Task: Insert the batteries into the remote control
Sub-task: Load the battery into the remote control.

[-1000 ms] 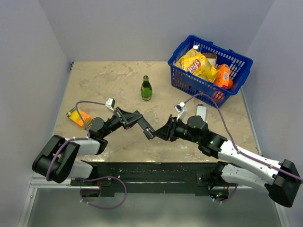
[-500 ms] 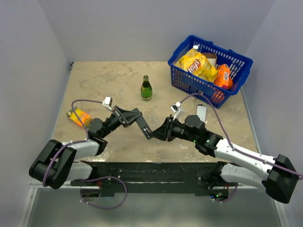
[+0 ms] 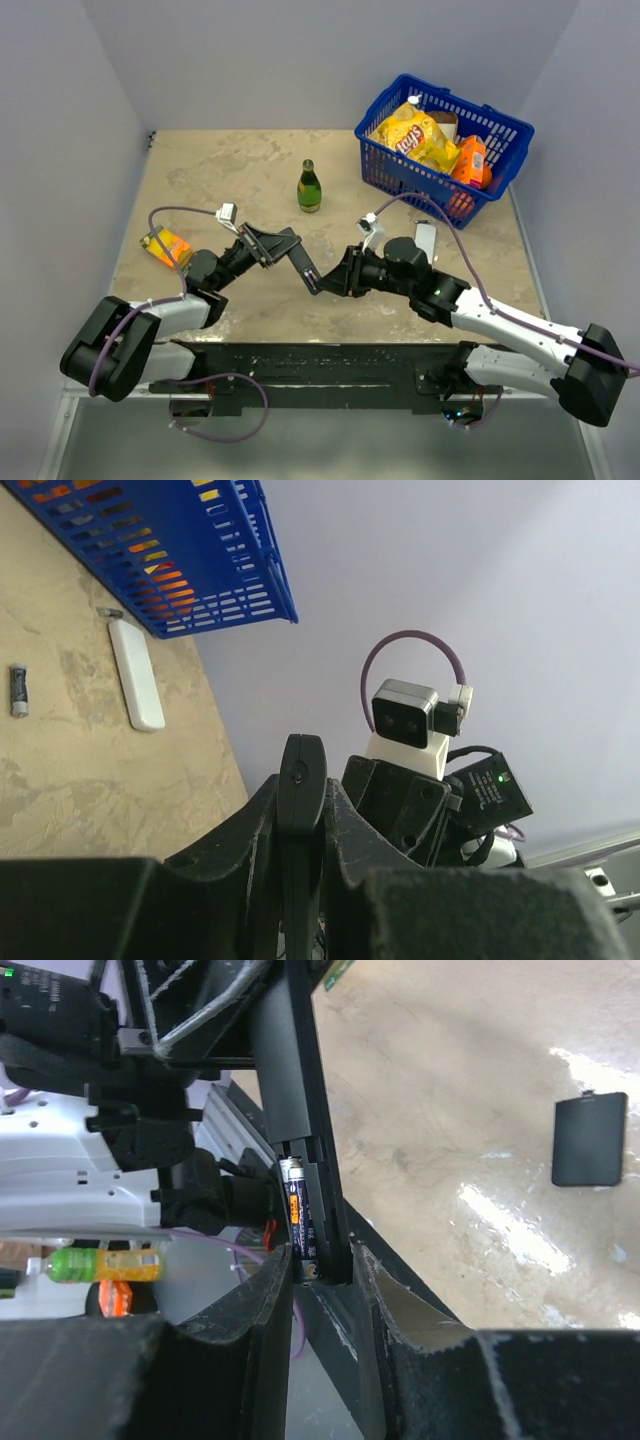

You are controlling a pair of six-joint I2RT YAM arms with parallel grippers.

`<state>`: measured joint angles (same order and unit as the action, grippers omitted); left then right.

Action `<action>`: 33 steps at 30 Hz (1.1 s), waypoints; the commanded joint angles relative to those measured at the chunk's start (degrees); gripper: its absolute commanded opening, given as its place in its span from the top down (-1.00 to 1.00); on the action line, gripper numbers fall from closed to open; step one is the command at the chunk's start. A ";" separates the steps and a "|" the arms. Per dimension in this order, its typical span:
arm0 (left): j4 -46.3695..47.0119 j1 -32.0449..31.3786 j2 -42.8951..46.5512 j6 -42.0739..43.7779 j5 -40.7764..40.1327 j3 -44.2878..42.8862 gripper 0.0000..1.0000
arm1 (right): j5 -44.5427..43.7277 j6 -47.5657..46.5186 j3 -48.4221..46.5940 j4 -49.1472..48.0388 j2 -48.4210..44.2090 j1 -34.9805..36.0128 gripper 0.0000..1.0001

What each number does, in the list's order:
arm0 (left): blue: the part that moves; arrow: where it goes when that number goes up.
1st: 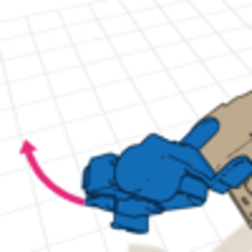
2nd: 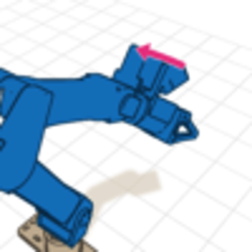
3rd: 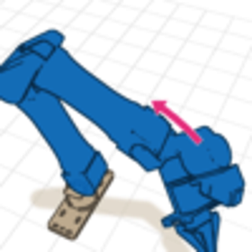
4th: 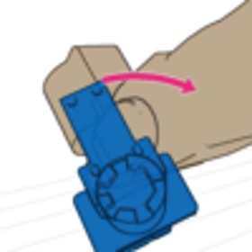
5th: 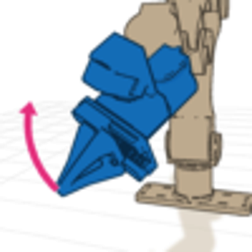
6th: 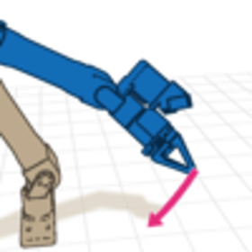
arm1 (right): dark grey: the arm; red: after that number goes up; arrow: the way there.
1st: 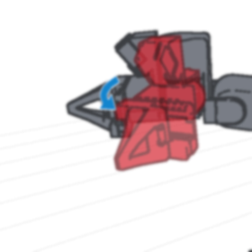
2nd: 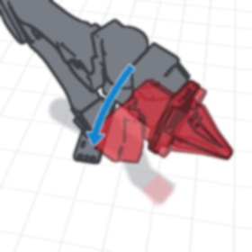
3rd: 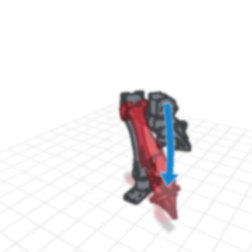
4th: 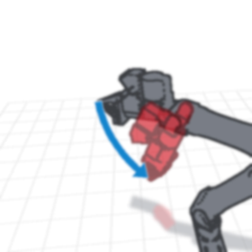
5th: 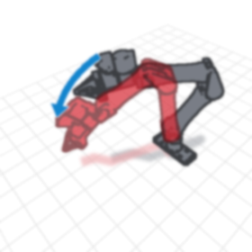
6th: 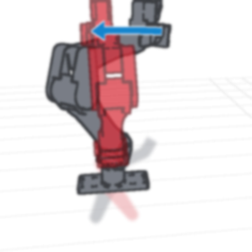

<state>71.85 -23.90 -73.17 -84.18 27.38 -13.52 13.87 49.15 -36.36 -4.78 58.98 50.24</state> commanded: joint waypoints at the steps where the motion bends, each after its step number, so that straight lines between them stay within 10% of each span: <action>1: 12.18 -1.59 3.03 6.83 2.51 -3.35 1.00 | -4.90 -2.03 -4.51 7.40 0.43 -0.14 0.39; 26: 14.99 -5.72 2.94 2.27 1.10 -1.95 1.00 | -5.16 -4.67 -4.42 -1.64 2.19 -0.14 0.53; 33: 13.57 -7.83 4.70 2.53 0.84 -2.48 1.00 | -7.80 -6.34 -4.95 -4.36 3.51 -0.14 0.99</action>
<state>72.07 -27.29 -70.67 -77.80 22.96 -15.27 11.53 44.95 -40.38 0.78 60.75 50.35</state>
